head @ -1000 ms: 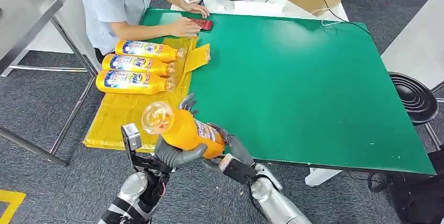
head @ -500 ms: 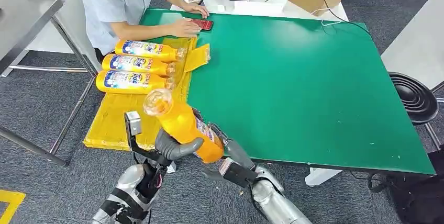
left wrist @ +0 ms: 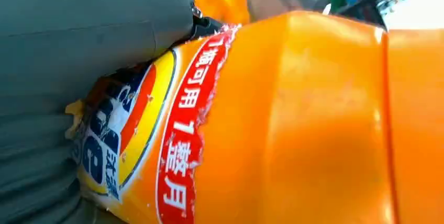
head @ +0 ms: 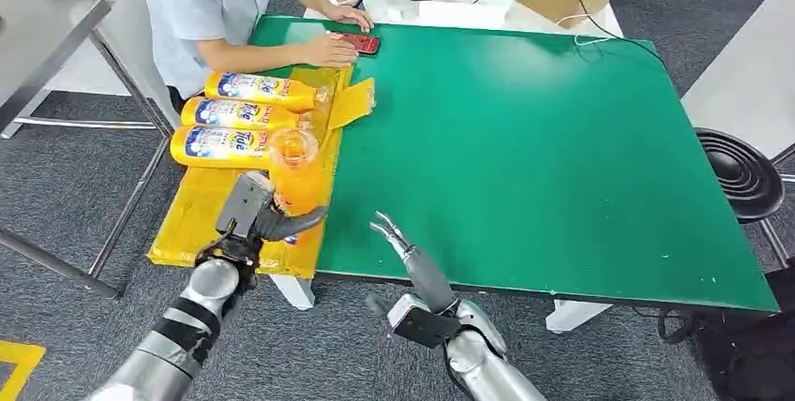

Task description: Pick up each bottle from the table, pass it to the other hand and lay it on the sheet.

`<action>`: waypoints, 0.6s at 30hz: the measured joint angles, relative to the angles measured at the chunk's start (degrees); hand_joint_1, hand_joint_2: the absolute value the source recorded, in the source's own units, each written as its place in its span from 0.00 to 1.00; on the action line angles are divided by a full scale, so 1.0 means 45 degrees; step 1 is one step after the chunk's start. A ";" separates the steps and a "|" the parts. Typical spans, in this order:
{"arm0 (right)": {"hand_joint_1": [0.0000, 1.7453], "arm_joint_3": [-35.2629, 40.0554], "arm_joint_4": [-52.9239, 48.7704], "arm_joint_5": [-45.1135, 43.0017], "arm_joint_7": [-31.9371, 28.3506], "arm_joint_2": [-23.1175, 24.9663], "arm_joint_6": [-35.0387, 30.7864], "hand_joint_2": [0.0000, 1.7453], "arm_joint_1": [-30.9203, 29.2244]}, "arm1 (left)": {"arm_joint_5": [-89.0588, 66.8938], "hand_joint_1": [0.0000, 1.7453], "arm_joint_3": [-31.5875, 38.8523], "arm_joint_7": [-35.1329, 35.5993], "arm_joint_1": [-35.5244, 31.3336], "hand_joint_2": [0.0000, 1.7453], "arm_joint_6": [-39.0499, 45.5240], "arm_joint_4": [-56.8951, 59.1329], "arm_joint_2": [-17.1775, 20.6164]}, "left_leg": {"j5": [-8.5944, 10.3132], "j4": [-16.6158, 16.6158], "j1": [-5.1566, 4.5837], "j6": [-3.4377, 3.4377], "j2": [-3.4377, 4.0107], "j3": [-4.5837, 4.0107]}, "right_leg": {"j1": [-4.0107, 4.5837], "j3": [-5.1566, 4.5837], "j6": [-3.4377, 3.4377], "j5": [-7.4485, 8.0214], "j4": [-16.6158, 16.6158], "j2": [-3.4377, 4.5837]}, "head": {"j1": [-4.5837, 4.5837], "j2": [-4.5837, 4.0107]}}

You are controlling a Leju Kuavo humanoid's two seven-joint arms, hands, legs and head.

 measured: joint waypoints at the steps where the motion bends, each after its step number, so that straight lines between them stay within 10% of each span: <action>1: 0.00 -0.0034 -0.0216 -0.0039 0.0000 -0.0015 -0.0103 0.00 0.0095 | -0.0790 1.00 0.0000 0.0078 -0.0104 1.00 0.0186 -0.0074 0.0132 | 0.0000 0.0000 0.0000 0.0000 -0.0002 -0.0001 | -0.0001 -0.0001 0.0000 0.0000 -0.0001 0.0000 | 0.0000 0.0000; 18: 0.00 -0.0321 -0.0968 -0.0277 0.0000 0.0330 0.0646 0.00 0.0286 | -0.5577 1.00 -0.1147 0.2090 -0.3452 1.00 -0.1397 0.3902 0.0112 | 0.0006 0.0001 -0.0003 0.0005 0.0001 0.0000 | -0.0001 -0.0002 0.0001 0.0005 0.0003 0.0000 | -0.0005 0.0000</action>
